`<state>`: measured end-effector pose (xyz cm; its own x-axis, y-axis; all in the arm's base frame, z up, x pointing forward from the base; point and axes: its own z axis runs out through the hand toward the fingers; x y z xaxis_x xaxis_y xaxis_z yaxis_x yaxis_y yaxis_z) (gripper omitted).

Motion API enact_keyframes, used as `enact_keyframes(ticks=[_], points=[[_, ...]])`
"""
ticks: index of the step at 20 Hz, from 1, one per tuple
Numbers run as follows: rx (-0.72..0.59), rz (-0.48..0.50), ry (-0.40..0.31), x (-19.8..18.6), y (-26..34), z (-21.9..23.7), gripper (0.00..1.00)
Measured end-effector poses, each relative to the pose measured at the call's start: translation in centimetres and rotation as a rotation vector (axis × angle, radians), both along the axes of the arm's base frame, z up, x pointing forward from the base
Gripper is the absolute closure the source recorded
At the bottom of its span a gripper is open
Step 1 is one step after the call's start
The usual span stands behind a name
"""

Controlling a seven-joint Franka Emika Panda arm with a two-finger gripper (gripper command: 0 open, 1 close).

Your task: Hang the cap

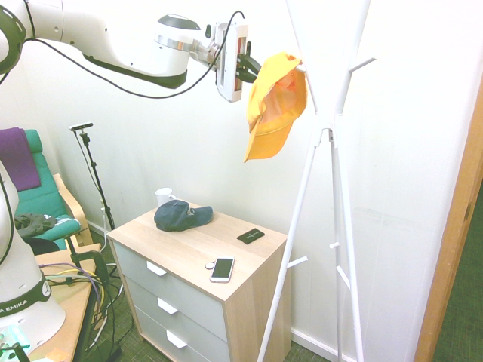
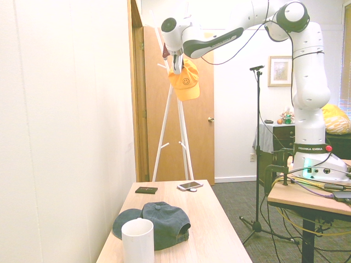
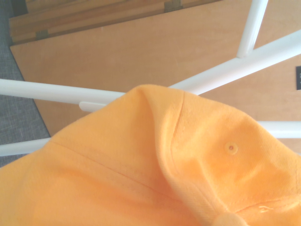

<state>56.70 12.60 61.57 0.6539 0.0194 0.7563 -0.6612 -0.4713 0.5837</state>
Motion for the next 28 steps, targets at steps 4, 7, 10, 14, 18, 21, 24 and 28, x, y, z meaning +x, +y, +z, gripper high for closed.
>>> enact_keyframes(ticks=[4,7,10,14,18,21,24,28], points=[[0.002,0.0,-0.001,0.3,0.0,0.0,0.0],[0.003,0.0,0.001,0.5,0.0,-0.2,0.0],[0.008,-0.001,-0.004,1.0,0.1,0.0,0.0],[0.014,-0.002,-0.007,1.7,0.2,-0.1,0.0],[0.018,-0.005,-0.012,2.0,0.3,0.1,0.0],[0.019,-0.004,-0.015,2.0,0.3,0.3,0.0],[0.023,-0.005,-0.013,2.0,0.3,0.2,0.0],[0.111,0.002,-0.013,1.8,1.0,1.0,0.0]])
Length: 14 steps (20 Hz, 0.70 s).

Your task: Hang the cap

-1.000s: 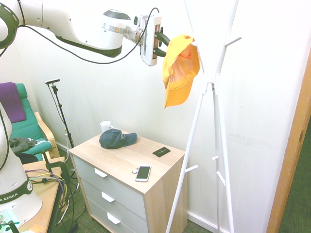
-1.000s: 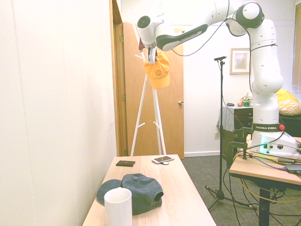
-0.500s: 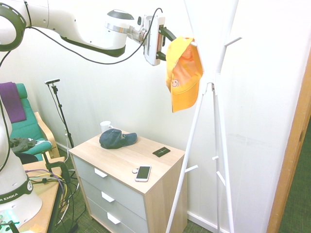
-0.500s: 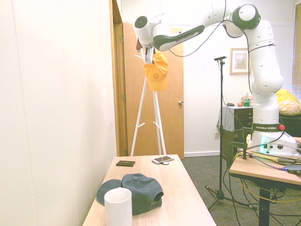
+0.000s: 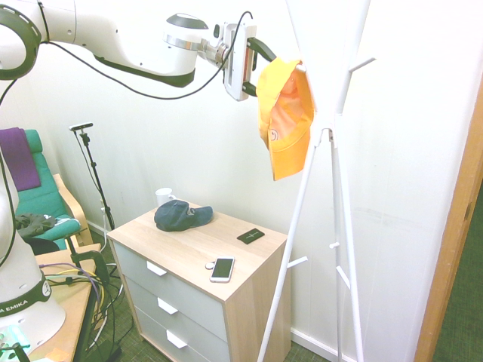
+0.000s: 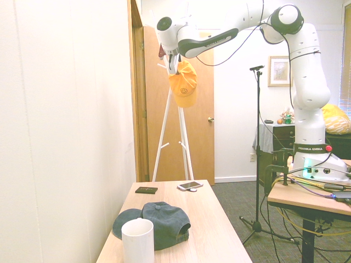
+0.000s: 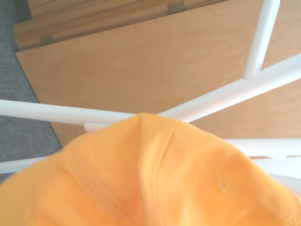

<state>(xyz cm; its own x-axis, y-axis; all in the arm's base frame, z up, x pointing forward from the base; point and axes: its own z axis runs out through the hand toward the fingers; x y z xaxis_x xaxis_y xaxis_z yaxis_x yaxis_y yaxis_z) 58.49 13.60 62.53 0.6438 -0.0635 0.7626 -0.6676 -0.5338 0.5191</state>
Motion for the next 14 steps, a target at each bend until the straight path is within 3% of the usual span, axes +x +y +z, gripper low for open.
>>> enact_keyframes(ticks=[7,14], points=[[0.409,0.056,-0.018,-0.9,1.9,7.0,0.0],[0.84,0.093,0.102,1.0,2.4,2.5,0.0]])
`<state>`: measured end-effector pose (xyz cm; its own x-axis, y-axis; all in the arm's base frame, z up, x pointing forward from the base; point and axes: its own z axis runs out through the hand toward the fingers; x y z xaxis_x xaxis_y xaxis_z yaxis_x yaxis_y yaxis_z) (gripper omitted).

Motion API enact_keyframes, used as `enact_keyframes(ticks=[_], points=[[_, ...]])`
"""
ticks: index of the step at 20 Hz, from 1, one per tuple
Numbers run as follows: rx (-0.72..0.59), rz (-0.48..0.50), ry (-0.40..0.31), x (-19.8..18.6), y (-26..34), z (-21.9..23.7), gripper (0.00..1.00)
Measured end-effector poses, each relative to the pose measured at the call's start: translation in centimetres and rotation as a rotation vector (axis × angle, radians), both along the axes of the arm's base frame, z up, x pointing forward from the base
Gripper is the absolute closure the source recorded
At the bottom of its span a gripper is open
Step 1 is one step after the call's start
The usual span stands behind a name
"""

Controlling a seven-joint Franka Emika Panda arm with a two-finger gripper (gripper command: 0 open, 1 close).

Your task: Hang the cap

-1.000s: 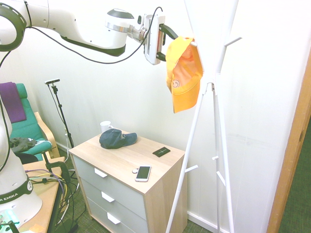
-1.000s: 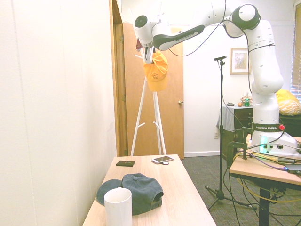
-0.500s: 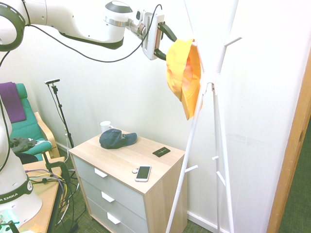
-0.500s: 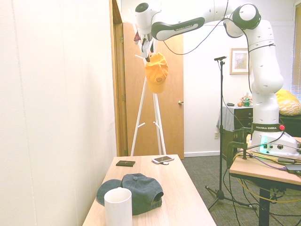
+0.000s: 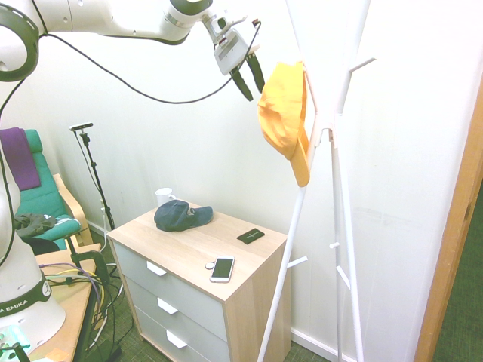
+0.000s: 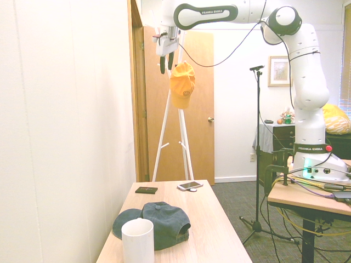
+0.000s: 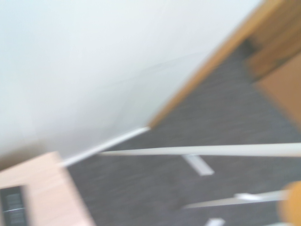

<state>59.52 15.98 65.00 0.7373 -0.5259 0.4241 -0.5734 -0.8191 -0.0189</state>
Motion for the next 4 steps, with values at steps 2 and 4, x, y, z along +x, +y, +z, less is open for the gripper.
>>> enact_keyframes(ticks=[2,4], points=[[0.116,0.025,0.04,0.4,0.1,-1.8,0.0],[0.2,0.055,0.073,0.4,0.6,-2.8,0.0]])
